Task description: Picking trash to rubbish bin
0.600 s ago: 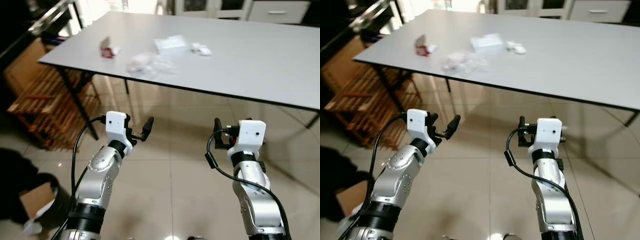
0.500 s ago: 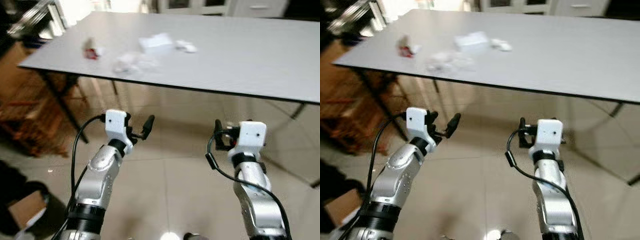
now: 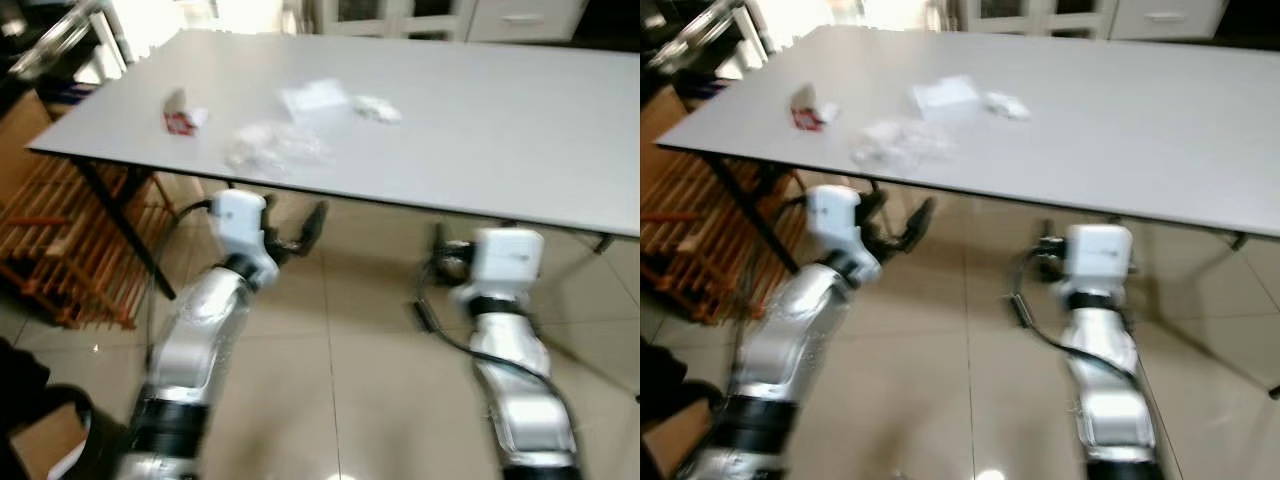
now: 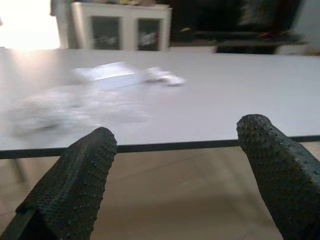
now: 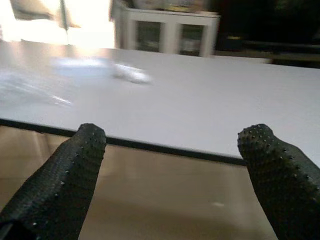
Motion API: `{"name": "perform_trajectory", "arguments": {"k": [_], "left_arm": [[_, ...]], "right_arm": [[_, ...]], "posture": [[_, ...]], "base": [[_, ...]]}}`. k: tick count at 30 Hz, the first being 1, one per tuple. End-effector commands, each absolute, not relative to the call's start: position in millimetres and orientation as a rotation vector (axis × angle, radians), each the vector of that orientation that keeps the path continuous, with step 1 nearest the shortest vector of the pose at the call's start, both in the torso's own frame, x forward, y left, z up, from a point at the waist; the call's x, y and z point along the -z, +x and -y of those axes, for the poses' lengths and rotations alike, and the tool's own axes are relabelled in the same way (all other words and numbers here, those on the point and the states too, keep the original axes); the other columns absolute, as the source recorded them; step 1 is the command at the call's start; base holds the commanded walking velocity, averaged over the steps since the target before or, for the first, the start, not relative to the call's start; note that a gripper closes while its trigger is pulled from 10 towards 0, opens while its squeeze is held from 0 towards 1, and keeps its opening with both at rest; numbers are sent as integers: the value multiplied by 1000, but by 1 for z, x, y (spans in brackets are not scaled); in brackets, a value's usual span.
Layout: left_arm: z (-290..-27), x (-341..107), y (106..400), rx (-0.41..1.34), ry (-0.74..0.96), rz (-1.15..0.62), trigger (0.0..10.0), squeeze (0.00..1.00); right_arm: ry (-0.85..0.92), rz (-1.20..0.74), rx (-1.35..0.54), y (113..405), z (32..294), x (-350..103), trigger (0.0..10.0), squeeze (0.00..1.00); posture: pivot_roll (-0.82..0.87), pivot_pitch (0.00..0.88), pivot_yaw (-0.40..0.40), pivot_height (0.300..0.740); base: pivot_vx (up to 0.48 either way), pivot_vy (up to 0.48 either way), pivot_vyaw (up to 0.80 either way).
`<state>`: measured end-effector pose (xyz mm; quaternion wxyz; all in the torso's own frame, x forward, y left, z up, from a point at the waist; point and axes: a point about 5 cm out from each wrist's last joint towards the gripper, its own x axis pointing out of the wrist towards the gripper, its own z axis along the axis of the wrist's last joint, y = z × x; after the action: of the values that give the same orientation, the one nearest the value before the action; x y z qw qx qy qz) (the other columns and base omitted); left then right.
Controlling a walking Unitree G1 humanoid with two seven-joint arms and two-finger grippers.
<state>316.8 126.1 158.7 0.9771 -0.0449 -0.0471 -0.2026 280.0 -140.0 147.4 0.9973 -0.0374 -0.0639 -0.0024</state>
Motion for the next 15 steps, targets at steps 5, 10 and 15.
{"name": "perform_trajectory", "arguments": {"k": [5, 10, 15], "left_arm": [[-116, -165, 317, 430, -90, 113, 10000, 0], [-119, -167, 319, 411, -72, 119, 10000, 0], [-118, -168, 320, 410, -58, 123, 10000, 0]], "right_arm": [[-92, 137, -91, 280, 133, -153, 10000, 0], [-112, 149, -172, 283, 123, -158, 10000, 0], [-140, 166, -187, 284, 123, -163, 10000, 0]], "posture": [[-29, 76, 70, 740], [-26, 71, 69, 740], [-24, 64, 66, 740]], "base": [[480, 0, 0], [480, 0, 0], [480, 0, 0]]}}
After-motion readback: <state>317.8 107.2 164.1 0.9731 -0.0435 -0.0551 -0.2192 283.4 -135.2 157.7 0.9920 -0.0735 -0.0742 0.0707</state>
